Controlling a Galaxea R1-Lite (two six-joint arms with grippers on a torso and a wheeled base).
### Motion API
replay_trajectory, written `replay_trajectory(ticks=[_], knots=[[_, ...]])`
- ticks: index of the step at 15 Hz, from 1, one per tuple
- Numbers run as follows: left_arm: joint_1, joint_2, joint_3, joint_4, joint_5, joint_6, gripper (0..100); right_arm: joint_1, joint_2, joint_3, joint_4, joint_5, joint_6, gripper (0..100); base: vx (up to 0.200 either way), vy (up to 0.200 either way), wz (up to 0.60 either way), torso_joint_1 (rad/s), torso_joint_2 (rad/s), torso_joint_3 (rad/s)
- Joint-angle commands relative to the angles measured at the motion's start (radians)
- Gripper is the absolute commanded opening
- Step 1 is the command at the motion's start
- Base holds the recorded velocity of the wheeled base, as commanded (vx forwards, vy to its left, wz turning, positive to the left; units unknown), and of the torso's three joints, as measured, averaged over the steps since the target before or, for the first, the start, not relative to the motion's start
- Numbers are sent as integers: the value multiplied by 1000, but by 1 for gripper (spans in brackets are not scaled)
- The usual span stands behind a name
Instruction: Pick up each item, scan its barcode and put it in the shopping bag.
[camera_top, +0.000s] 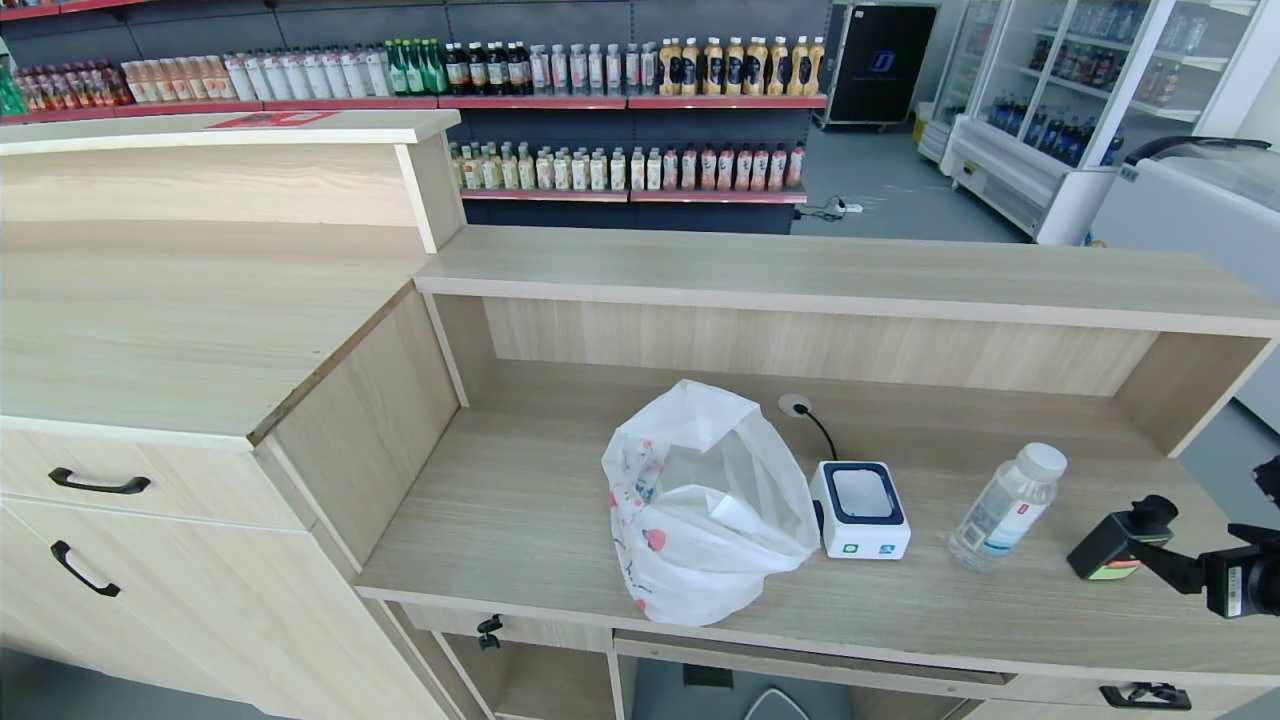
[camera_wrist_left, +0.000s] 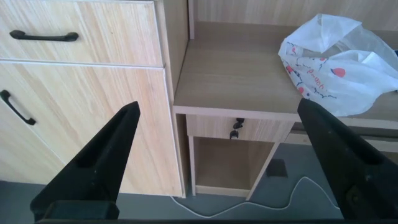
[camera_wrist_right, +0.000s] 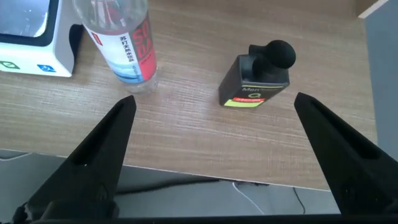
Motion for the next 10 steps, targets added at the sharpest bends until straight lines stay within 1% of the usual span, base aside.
replay_trajectory(ticks=[1,4,7,10], knots=[[0,1,0,0,1,0,100,17,100,2,-55,10,-2,100,0,0,0,0,0,0],[0,1,0,0,1,0,100,43,158,-1,-102,14,-8,100,0,0,0,0,0,0],[0,1,0,0,-1,0,100,100,241,-16,-228,35,-8,100,0,0,0,0,0,0],[0,0,0,0,1,0,100,147,292,-22,-277,56,-6,100,0,0,0,0,0,0]])
